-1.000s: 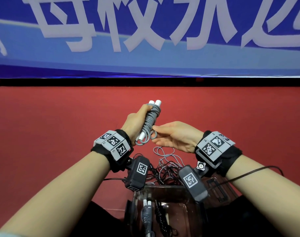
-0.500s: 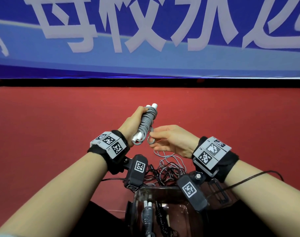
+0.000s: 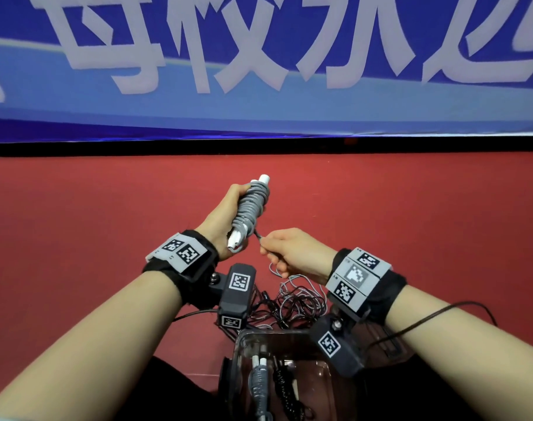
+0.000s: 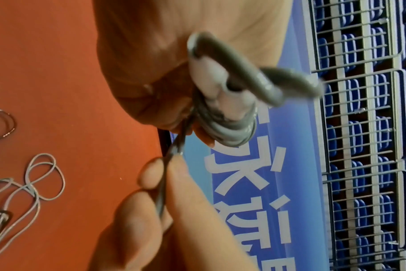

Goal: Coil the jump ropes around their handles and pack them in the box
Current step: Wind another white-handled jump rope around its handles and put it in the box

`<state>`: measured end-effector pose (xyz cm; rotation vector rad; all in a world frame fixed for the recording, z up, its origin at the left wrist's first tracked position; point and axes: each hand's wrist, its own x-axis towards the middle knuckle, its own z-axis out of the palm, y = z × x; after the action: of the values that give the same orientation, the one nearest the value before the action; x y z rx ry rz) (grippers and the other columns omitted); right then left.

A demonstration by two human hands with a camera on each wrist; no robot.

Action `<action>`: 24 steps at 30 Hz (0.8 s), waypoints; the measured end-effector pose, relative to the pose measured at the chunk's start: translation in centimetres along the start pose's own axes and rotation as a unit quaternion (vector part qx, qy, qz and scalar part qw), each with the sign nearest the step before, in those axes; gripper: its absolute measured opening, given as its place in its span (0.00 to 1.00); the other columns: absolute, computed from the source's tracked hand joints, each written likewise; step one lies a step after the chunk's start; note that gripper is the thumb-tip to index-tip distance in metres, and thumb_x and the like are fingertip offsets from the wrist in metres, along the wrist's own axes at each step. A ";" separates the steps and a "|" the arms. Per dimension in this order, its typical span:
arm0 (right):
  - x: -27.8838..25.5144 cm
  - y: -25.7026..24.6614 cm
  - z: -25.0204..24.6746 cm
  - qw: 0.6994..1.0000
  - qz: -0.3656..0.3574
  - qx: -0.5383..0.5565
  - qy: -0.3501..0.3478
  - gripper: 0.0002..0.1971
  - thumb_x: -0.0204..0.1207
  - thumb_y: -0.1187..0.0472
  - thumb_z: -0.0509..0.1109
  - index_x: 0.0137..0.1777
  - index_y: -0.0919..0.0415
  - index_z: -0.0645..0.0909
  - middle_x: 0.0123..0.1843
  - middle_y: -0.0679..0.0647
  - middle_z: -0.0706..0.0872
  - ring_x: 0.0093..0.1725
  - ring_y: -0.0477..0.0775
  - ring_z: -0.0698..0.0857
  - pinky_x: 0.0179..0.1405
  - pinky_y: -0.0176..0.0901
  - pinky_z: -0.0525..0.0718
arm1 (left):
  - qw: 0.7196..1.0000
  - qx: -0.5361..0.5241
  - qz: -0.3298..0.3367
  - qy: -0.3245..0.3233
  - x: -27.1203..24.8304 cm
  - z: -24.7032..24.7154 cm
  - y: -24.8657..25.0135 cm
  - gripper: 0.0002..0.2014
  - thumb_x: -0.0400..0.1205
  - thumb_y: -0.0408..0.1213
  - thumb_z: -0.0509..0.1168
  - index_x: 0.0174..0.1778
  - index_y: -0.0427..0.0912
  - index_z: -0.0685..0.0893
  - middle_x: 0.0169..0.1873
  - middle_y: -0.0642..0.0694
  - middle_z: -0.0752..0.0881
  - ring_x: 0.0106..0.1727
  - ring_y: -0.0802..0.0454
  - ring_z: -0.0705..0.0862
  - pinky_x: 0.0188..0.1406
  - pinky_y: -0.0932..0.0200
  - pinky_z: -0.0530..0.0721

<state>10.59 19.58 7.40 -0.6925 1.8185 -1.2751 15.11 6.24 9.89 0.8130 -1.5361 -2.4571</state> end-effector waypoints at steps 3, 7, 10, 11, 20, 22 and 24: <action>-0.3 -0.2 0.0 0.999 0.005 0.013 -0.032 0.14 0.87 0.60 0.61 0.40 0.62 0.79 0.25 0.49 0.71 0.18 0.41 0.68 0.16 0.32 0.73 | 0.998 -0.066 0.005 0.010 0.3 0.0 0.2 0.14 0.83 0.49 0.60 0.38 0.44 0.78 0.28 0.51 0.75 0.23 0.59 0.71 0.13 0.70 0.70; -0.4 -0.1 0.8 0.999 0.019 0.020 -0.022 0.13 0.87 0.60 0.61 0.44 0.64 0.82 0.23 0.48 0.71 0.16 0.40 0.67 0.15 0.31 0.73 | 0.996 -0.092 -0.001 0.009 0.6 0.2 -0.1 0.17 0.82 0.53 0.60 0.35 0.43 0.78 0.30 0.50 0.77 0.23 0.56 0.77 0.19 0.68 0.77; -0.3 -0.1 0.8 0.998 0.020 0.053 0.017 0.09 0.86 0.62 0.63 0.48 0.65 0.82 0.23 0.49 0.73 0.15 0.40 0.69 0.15 0.32 0.74 | 0.998 -0.053 0.036 0.027 0.6 0.2 -0.2 0.20 0.84 0.54 0.56 0.37 0.41 0.79 0.26 0.47 0.80 0.23 0.53 0.81 0.28 0.62 0.82; -0.3 -0.3 0.6 0.997 0.015 0.073 0.038 0.07 0.85 0.62 0.64 0.49 0.65 0.80 0.25 0.50 0.75 0.16 0.41 0.71 0.15 0.32 0.75 | 0.996 -0.055 0.057 0.037 0.7 0.3 -0.2 0.20 0.85 0.53 0.56 0.37 0.41 0.78 0.26 0.47 0.79 0.21 0.53 0.79 0.28 0.61 0.82; -0.3 -0.7 -0.2 0.969 -0.084 0.194 0.132 0.06 0.79 0.70 0.70 0.54 0.69 0.83 0.43 0.61 0.88 0.36 0.49 0.87 0.40 0.35 0.89 | 0.957 -0.050 0.190 0.216 1.5 0.1 -0.7 0.15 0.76 0.50 0.67 0.30 0.43 0.80 0.20 0.51 0.76 0.18 0.51 0.72 0.28 0.57 0.74; -0.4 -0.8 -0.1 0.972 -0.094 0.181 0.115 0.10 0.77 0.72 0.72 0.58 0.69 0.83 0.48 0.64 0.89 0.42 0.51 0.88 0.44 0.35 0.89 | 0.941 -0.030 0.203 0.270 1.8 -0.2 -0.7 0.16 0.68 0.55 0.67 0.28 0.45 0.81 0.21 0.51 0.78 0.20 0.49 0.75 0.30 0.54 0.76; -0.5 -0.7 0.4 0.981 -0.107 0.131 0.099 0.11 0.75 0.72 0.73 0.57 0.64 0.84 0.51 0.63 0.90 0.46 0.53 0.88 0.50 0.40 0.88 | 0.920 0.002 0.215 0.328 1.9 -0.5 -0.8 0.22 0.66 0.60 0.63 0.35 0.42 0.84 0.29 0.46 0.84 0.29 0.43 0.82 0.37 0.46 0.85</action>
<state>11.19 19.57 8.16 -0.6439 1.7199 -1.7439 13.92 5.50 8.35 1.0262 -1.2791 -1.6315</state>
